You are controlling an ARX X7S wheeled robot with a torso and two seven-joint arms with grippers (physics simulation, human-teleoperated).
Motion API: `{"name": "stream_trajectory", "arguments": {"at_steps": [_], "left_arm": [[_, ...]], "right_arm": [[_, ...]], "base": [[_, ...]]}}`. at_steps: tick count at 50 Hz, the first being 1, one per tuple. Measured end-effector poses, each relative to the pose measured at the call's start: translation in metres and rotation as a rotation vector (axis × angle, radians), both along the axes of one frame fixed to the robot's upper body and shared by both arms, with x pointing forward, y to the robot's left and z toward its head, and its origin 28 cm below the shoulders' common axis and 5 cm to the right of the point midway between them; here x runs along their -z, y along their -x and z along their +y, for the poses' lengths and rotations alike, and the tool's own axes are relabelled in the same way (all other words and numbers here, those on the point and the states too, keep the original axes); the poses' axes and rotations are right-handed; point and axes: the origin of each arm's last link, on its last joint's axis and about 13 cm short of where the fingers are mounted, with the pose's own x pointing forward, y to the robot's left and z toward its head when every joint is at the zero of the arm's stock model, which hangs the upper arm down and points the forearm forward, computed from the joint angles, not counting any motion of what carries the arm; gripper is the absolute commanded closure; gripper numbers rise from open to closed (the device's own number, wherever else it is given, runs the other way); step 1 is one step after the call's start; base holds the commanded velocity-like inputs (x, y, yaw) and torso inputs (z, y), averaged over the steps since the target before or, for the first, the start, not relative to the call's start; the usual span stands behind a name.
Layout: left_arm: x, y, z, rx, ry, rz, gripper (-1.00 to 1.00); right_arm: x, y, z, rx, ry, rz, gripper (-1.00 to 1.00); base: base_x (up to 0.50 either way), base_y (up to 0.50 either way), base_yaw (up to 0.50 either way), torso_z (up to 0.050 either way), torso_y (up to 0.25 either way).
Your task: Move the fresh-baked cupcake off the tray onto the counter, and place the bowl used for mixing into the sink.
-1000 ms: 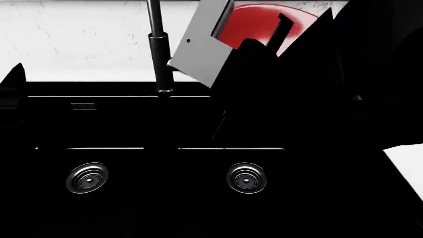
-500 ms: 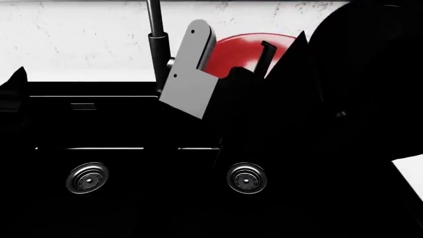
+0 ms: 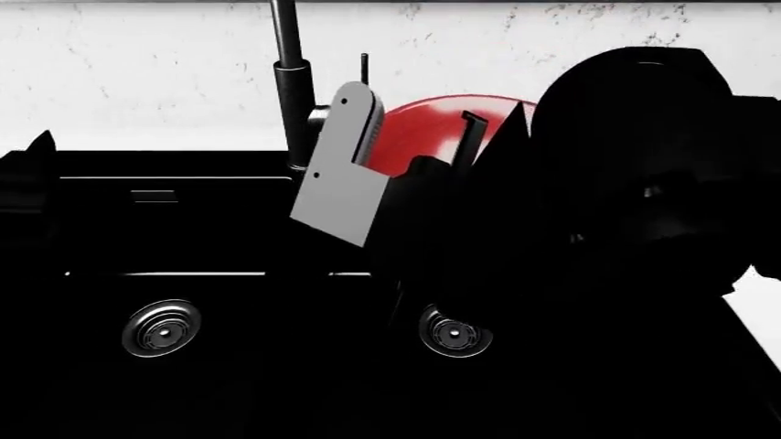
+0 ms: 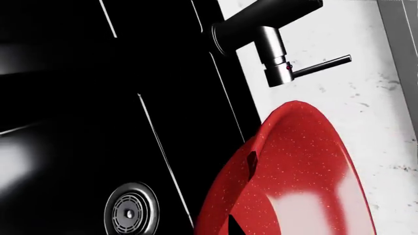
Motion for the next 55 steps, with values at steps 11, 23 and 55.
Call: {"name": "stream_trajectory", "arguments": {"at_steps": [11, 23, 55], "left_arm": [[0.001, 0.001, 0.001, 0.0, 0.0, 0.004, -1.0], [0.002, 0.0, 0.0, 0.0, 0.0, 0.008, -1.0], [0.006, -0.001, 0.0, -0.007, 0.001, 0.018, -1.0]], "right_arm": [[0.011, -0.003, 0.002, -0.01, 0.0, 0.029, 1.0], [0.023, -0.007, 0.003, -0.015, 0.003, 0.061, 1.0], [0.055, -0.014, 0.006, -0.033, 0.022, 0.146, 1.0]], "base": [[0.0, 0.0, 0.0, 0.0, 0.001], [0.0, 0.0, 0.0, 0.0, 0.0], [0.0, 0.0, 0.0, 0.0, 0.0]]}}
